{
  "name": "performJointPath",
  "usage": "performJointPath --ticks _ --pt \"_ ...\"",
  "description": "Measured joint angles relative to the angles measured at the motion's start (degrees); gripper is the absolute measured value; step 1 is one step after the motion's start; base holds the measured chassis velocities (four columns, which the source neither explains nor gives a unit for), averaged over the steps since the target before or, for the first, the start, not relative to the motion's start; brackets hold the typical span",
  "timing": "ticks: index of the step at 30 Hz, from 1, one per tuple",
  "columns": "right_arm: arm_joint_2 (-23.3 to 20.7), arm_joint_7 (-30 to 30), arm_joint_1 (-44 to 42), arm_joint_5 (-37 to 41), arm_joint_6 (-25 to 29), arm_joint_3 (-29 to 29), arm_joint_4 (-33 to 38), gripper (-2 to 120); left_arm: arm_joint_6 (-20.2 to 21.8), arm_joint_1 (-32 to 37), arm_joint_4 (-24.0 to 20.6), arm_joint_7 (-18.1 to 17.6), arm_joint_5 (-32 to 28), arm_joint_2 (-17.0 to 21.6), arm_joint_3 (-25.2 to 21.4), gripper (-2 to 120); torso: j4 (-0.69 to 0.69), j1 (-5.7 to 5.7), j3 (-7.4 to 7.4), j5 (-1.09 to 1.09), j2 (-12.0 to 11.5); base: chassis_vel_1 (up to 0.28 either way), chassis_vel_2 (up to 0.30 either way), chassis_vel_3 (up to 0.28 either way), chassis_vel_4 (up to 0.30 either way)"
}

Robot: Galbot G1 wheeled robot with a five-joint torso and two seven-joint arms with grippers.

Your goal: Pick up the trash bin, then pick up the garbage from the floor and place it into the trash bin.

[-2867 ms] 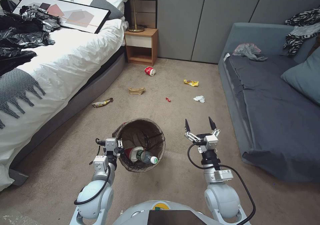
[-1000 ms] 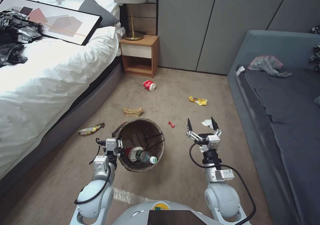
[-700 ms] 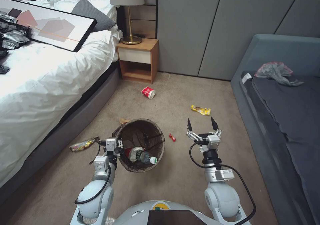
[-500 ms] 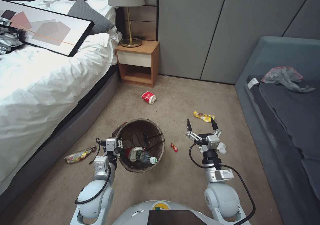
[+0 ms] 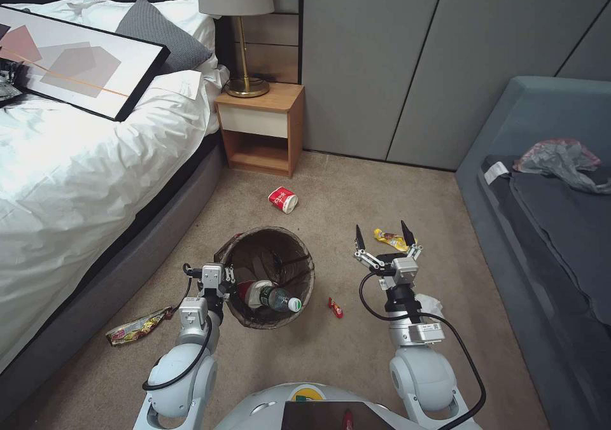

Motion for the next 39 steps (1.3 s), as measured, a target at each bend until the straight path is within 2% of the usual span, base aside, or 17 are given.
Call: performJointPath --ticks 10,22,26,29,30,33,36,39 --pt "-0.03 0.53 0.10 -1.18 -0.41 0.12 0.00 100 0.08 -0.07 -0.09 0.01 0.04 0.02 -0.03 3 0.01 0.00 0.00 0.01 0.00 0.000 0.000 0.000 0.000" --pt "-0.38 1.45 0.47 -1.31 -2.90 0.88 0.69 100 0.11 -0.06 -0.24 0.13 0.04 0.02 -0.13 3 0.01 0.00 0.01 0.00 0.00 0.000 0.000 0.000 0.000" --pt "-0.40 3.17 0.88 -2.27 -5.31 1.52 0.55 100 0.11 -0.11 -0.24 0.16 0.03 0.02 -0.15 3 0.00 0.00 0.01 0.00 0.00 0.000 0.000 0.000 0.000" --pt "-1.02 5.28 2.07 -2.60 -11.18 3.44 -0.48 100 0.12 -0.19 -0.23 0.18 0.02 0.07 -0.18 3 0.01 0.00 0.01 0.00 0.00 0.000 0.000 0.000 0.000" --pt "-1.02 5.28 2.07 -2.60 -11.18 3.44 -0.48 100 0.12 -0.19 -0.23 0.18 0.02 0.07 -0.18 3 0.01 0.00 0.01 0.00 0.00 0.000 0.000 0.000 0.000" --pt "-1.86 6.37 3.10 -1.95 -16.65 4.99 -1.98 100 0.14 -0.22 -0.21 0.19 0.01 0.07 -0.17 3 0.00 0.00 0.01 0.01 0.00 0.000 0.000 0.000 0.000" --pt "-2.22 7.00 3.79 -1.23 -19.00 5.55 -2.86 100 0.14 -0.22 -0.20 0.19 0.02 0.06 -0.17 3 0.00 0.00 0.01 0.01 0.00 0.000 0.000 0.000 0.000" --pt "-3.18 9.19 6.70 0.12 -26.79 7.72 -8.33 100 0.14 -0.17 -0.15 0.20 0.04 -0.02 -0.15 3 0.01 0.00 0.02 0.02 0.00 0.000 0.000 0.000 0.000"
